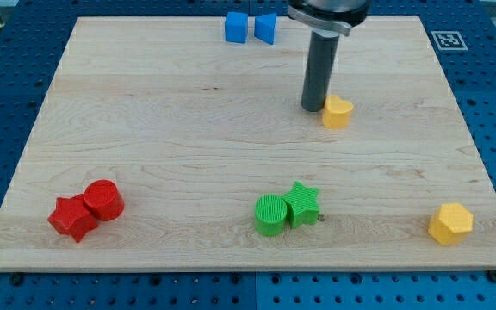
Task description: Move the yellow heart into the yellow hexagon
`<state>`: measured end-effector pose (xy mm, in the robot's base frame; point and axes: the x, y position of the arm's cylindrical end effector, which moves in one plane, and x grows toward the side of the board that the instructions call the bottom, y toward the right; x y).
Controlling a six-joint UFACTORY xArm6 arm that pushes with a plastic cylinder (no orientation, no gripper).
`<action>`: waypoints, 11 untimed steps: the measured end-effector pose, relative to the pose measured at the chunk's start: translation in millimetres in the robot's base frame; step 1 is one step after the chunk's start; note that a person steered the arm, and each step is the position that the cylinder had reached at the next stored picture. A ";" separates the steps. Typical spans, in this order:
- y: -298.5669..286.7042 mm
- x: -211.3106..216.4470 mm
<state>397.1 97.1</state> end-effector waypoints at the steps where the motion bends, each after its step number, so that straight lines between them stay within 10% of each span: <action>1: 29.0 0.0; 11: 100.7 121.2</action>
